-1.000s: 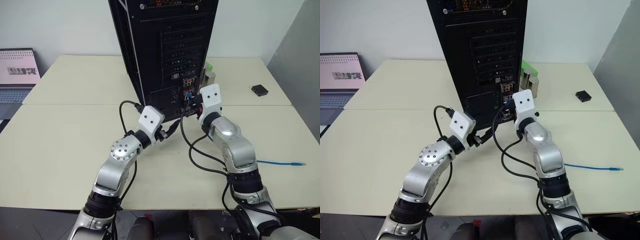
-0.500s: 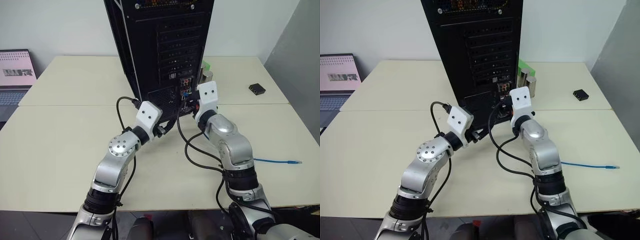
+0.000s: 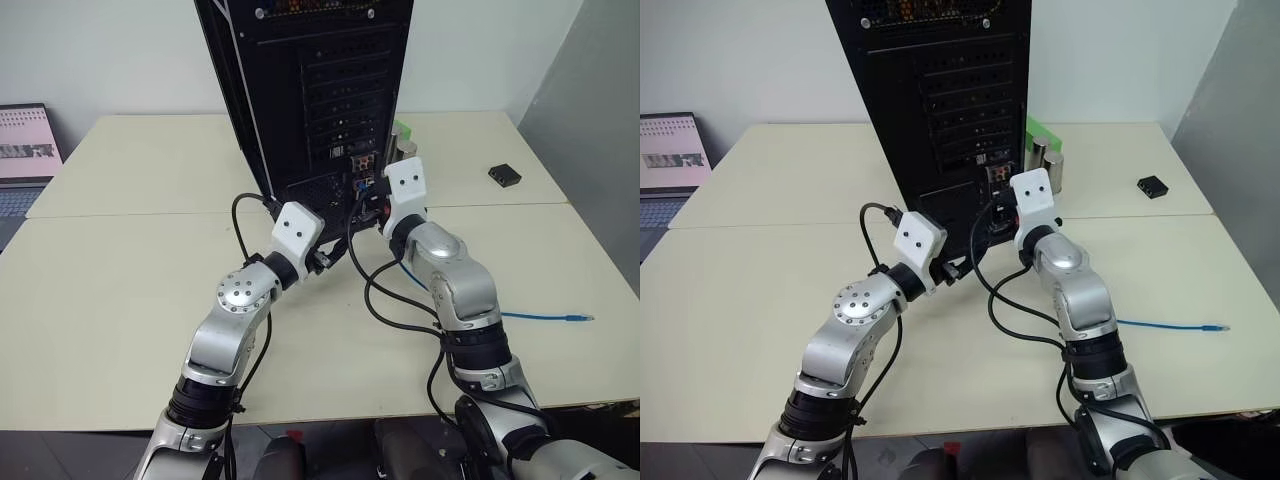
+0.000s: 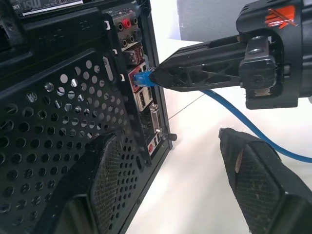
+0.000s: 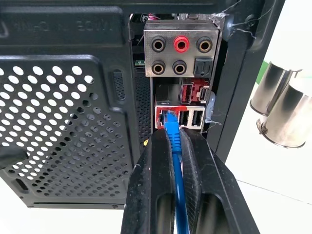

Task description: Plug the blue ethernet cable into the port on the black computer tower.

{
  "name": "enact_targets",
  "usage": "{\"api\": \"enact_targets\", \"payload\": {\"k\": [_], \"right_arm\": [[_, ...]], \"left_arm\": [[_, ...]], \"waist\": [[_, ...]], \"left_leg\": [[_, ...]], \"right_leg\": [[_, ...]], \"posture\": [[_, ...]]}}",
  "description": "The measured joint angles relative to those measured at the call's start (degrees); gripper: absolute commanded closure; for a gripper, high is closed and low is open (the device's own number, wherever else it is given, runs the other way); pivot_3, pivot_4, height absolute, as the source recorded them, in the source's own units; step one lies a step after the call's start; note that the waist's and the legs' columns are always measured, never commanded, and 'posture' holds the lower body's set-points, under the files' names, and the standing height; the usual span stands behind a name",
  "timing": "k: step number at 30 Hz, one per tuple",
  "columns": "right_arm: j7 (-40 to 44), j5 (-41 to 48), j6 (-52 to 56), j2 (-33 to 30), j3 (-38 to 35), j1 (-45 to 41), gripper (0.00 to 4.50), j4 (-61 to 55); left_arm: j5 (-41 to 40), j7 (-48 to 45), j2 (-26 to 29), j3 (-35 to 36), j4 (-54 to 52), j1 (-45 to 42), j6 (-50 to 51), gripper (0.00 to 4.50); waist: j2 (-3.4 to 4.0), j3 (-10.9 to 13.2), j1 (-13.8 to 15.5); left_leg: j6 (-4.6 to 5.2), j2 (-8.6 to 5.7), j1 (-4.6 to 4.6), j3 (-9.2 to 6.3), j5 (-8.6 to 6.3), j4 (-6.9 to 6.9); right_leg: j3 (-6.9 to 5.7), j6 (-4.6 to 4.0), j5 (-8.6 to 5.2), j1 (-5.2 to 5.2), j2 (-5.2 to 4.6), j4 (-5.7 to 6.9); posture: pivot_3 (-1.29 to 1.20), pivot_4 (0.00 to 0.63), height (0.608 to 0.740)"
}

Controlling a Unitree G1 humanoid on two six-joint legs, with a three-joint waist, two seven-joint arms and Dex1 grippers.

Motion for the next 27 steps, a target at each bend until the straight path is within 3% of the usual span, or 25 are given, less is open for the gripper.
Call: {"api": "enact_targets", "payload": {"k": [10, 11, 12, 16, 27], "right_arm": [[0.7, -0.1, -1.5, -0.5, 0.3, -0.3, 4.5, 1.4], [0.9, -0.1, -1.5, -0.7, 0.3, -0.3, 3.83, 1.4], [1.0, -0.1, -1.6, -1.2, 0.4, -0.3, 3.8, 1.4], [2.0, -0.1, -2.3, -3.0, 0.4, -0.1, 2.95, 1.0], [11.3, 3.9, 3.5, -14.1, 0.1, 7.8, 0.76, -13.4]], "left_arm": [[0.0, 0.1, 0.0, 0.0, 0.0, 0.0, 0.0, 1.2], [0.0, 0.1, 0.0, 0.0, 0.0, 0.0, 0.0, 1.17], [0.0, 0.1, 0.0, 0.0, 0.0, 0.1, 0.0, 1.17], [0.1, 0.1, 0.2, 0.0, 0.0, 0.2, 0.0, 1.17], [0.1, 0.0, 1.9, 0.8, -0.1, 0.3, 0.6, 1.17]], "waist": [[0.0, 0.0, -0.2], [0.0, 0.0, -0.2], [0.0, 0.0, -0.2], [0.0, 0.0, 0.3], [0.0, 0.0, 1.8]], "left_leg": [[0.0, 0.01, 0.03, 0.03, 0.01, 0.01], [0.0, 0.01, 0.03, 0.03, 0.01, 0.01], [0.0, 0.01, 0.02, 0.03, 0.01, 0.02], [0.0, -0.03, -0.07, -0.03, 0.0, -0.01], [-0.02, -0.1, -0.24, -0.09, -0.01, 0.01]], "right_leg": [[0.04, 0.0, 0.0, 0.0, 0.02, 0.01], [0.04, 0.0, 0.0, 0.0, 0.02, 0.01], [0.04, 0.0, 0.0, 0.0, 0.02, 0.01], [-0.03, 0.0, 0.0, 0.0, -0.02, -0.04], [-0.11, 0.02, -0.01, -0.11, -0.11, -0.06]], "posture": [[0.0, 0.15, 0.74], [0.0, 0.15, 0.74], [0.0, 0.15, 0.74], [0.0, 0.15, 0.74], [0.0, 0.15, 0.74]]}}
